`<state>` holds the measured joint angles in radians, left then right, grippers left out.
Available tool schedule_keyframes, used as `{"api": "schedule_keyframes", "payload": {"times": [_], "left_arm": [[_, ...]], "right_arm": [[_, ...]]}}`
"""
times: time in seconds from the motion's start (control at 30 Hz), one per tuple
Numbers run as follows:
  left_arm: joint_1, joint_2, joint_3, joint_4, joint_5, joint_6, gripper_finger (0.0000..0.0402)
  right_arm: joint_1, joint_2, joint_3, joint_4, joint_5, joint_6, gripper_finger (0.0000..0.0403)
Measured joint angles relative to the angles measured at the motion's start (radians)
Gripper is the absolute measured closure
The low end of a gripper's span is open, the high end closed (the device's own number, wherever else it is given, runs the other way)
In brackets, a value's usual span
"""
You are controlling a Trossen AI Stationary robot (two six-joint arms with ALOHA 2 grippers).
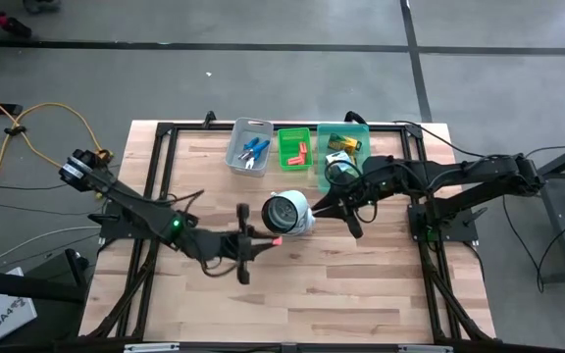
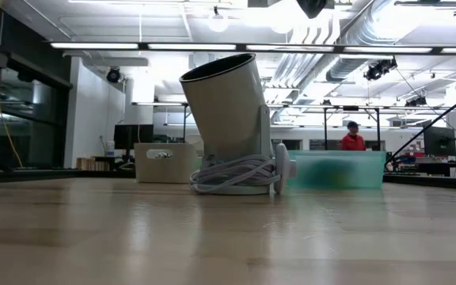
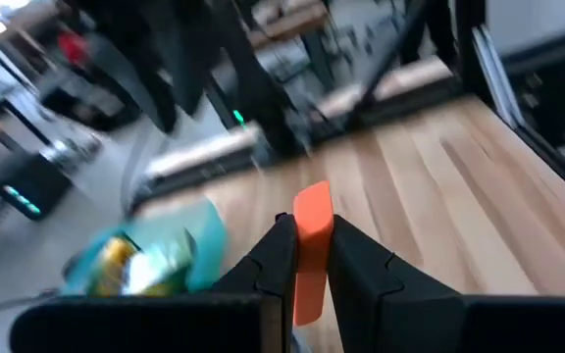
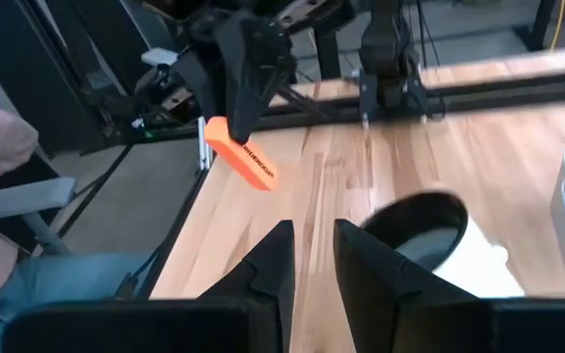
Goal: Pick & Place School Supplies
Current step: Put the orange eraser into the green bin
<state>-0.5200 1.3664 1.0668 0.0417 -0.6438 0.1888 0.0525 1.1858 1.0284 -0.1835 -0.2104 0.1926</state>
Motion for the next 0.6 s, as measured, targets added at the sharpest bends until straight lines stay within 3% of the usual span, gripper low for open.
{"api": "schedule_keyframes", "payload": {"times": [0.3, 0.6], "left_arm": [[0.058, 0.004, 0.000, 0.303, -0.006, 0.233, 0.0362], [0.134, 0.004, 0.000, 0.364, 0.006, 0.225, 0.0362]], "right_arm": [[0.000, 0.000, 0.000, 0.050, 0.039, -0.116, 0.0339], [0.000, 0.000, 0.000, 0.097, 0.089, -0.268, 0.0339]]}}
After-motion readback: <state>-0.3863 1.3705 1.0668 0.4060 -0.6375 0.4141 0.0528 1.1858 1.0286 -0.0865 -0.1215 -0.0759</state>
